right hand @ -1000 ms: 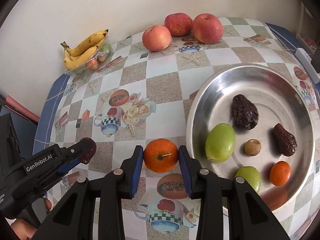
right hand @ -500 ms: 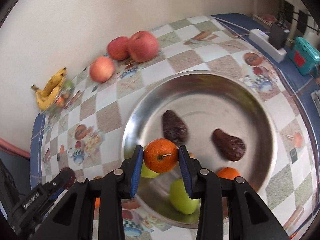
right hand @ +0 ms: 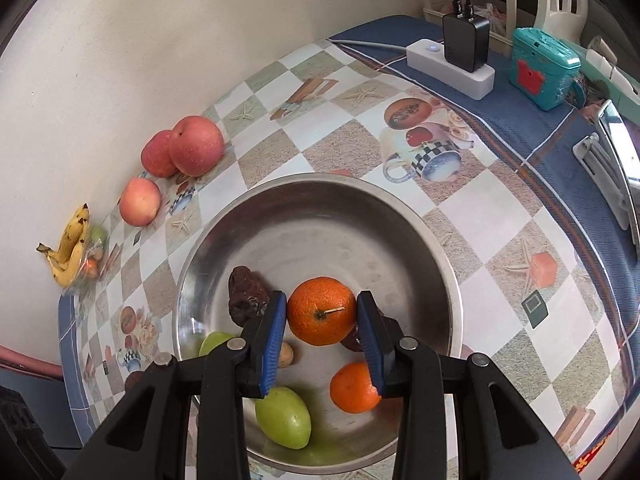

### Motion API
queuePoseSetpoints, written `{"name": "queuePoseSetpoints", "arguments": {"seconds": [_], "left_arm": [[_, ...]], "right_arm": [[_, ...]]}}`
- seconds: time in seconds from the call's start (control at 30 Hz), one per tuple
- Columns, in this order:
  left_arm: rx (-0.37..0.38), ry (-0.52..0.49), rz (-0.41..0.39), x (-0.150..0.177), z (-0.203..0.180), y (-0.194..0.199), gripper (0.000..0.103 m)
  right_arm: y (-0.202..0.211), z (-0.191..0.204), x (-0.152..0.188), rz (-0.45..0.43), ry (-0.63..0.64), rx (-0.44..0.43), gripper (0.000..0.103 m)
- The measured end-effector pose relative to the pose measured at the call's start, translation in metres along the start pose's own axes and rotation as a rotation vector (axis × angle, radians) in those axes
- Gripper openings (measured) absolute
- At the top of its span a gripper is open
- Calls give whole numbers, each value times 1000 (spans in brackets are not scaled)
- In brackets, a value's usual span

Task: Organize fruits
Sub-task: 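Carry the date into the steel plate and release while the right gripper releases the orange there, then move both grippers back toward the loose orange and small brown fruit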

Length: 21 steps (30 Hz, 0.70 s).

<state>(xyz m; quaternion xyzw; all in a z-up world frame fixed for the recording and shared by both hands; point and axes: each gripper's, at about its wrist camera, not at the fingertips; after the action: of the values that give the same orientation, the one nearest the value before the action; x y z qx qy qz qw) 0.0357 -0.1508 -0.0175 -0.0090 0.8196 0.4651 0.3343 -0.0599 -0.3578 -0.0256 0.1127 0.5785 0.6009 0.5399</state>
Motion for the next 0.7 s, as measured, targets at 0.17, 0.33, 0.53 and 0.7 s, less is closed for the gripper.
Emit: {"name": "queuePoseSetpoints", "arguments": {"seconds": [0.17, 0.33, 0.53, 0.7], "left_arm": [[42, -102, 18, 9, -30, -8, 41], [49, -98, 33, 10, -30, -12, 48], [29, -69, 49, 11, -21, -14, 54], [-81, -13, 69, 8, 0, -16, 69]], "right_arm": [[0, 1, 0, 6, 13, -9, 38], [0, 4, 0, 5, 12, -36, 39], [1, 9, 1, 8, 27, -45, 46], [-4, 11, 3, 29, 35, -33, 49]]}}
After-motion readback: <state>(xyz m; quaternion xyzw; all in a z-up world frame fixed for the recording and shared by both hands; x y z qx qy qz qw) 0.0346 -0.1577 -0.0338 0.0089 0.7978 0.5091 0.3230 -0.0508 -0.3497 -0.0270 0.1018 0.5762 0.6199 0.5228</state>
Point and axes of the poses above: each gripper's, at about its wrist camera, not at the fingertips, and y roughly against the way its jaws point, z to its left, x to its underside, and after that the axes turned 8 degrees about -z, right-handed
